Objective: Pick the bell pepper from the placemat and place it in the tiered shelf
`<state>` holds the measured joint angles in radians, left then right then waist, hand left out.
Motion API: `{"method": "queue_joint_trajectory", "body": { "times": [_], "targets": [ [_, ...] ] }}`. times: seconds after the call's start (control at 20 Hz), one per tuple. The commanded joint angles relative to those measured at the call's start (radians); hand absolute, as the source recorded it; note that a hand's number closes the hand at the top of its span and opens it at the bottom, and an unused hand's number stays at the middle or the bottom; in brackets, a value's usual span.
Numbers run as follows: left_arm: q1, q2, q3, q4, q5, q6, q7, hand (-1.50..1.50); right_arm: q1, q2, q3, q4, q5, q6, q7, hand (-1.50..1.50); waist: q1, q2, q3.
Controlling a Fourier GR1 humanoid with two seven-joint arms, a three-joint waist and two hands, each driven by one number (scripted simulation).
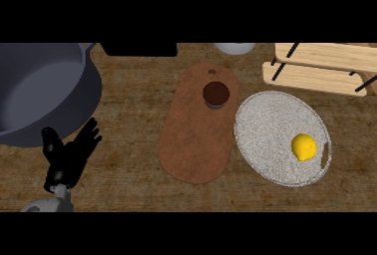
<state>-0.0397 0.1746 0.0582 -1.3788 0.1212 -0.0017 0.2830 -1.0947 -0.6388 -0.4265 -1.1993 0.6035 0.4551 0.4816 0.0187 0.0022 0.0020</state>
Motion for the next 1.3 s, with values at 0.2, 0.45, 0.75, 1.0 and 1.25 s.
{"method": "queue_joint_trajectory", "body": {
  "times": [0.2,0.45,0.75,1.0,1.25],
  "targets": [
    [0.001,0.034,0.038,0.012,0.034,-0.048,0.003,0.00,-0.084,-0.113,0.056,0.345,0.062,-0.059,-0.245,1.50,0.008,0.006,-0.002],
    [0.000,-0.016,-0.013,0.017,-0.025,0.000,-0.003,0.00,-0.117,-0.107,0.095,0.496,0.126,-0.168,-0.337,1.50,0.009,0.007,-0.002],
    [-0.008,-0.006,0.008,0.044,-0.010,-0.026,-0.040,0.00,-0.125,-0.110,0.098,0.664,0.173,-0.316,-0.462,1.50,0.022,0.015,-0.002],
    [-0.003,0.009,0.013,-0.012,0.008,-0.037,0.022,0.00,-0.177,-0.094,0.082,0.775,0.171,-0.376,-0.517,1.50,0.028,0.013,-0.001],
    [-0.052,-0.015,0.013,0.070,-0.009,-0.024,-0.014,0.00,-0.262,-0.104,0.096,0.845,0.192,-0.367,-0.542,1.50,0.029,0.018,-0.002]
  ]
}}
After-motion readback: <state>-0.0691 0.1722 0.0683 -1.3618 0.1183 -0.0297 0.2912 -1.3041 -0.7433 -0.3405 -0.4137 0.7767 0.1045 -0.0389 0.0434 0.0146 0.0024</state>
